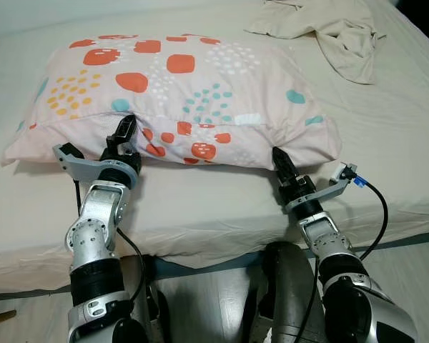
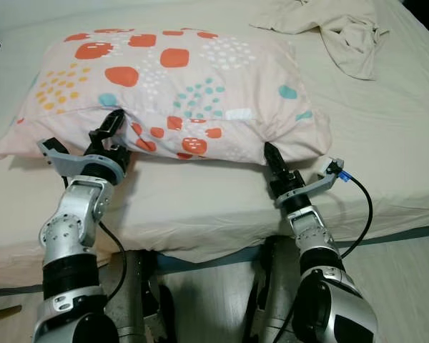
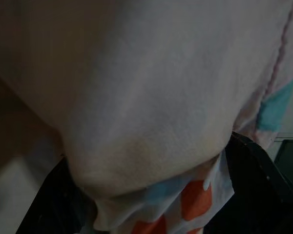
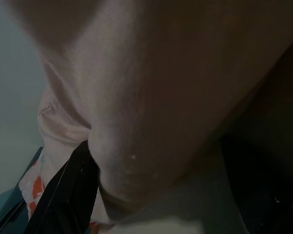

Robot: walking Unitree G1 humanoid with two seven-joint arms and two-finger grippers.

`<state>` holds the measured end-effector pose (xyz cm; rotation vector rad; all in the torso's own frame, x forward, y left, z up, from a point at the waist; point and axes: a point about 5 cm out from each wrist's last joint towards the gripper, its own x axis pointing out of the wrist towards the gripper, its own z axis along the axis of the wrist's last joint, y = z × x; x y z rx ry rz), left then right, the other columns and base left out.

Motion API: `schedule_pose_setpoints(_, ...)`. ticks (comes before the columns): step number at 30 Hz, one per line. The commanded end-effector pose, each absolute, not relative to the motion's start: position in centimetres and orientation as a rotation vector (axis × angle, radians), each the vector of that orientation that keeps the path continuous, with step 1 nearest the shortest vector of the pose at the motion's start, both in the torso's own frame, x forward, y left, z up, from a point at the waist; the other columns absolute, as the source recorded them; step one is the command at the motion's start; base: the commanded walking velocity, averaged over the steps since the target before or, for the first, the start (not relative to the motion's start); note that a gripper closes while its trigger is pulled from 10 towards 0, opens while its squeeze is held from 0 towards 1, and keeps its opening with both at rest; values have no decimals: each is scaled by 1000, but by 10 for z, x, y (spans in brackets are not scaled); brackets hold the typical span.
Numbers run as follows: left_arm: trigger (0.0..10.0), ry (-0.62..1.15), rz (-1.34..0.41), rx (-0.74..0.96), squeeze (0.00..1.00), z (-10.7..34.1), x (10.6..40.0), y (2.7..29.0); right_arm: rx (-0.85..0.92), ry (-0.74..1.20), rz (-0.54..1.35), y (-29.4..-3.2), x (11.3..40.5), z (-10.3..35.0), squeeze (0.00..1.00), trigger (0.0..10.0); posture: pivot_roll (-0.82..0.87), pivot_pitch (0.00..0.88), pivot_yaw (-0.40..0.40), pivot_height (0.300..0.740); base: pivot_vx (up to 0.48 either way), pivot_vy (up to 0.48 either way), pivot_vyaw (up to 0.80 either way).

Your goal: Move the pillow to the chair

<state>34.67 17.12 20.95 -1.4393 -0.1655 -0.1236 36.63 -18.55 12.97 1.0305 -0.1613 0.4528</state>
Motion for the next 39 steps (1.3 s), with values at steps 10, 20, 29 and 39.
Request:
schedule_pose_setpoints(10, 10000, -160, -97, -1373, 0, 210, 369, 154, 1061, -68, 435, -177, 358, 108, 0, 10000, 15, 430, 67, 525, 0, 0, 0)
schedule_pose_setpoints(20, 0, -185, -101, -1375, 0, 213, 377, 150, 1061, -85, 452, -176, 358, 111, 0, 0, 17, 431, 67, 525, 0, 0, 0)
schedule_pose_setpoints(29, 0, -203, -98, -1379, 0, 212, 379, 153, 1040, -126, 472, -177, 363, 122, 0, 0, 13, 416, 68, 525, 0, 0, 0)
schedule_pose_setpoints(39, 0, -233, -120, -1402, 0, 217, 377, 156, 981, -195, 460, -187, 372, 147, 0, 0, 0, 387, 63, 525, 0, 0, 0)
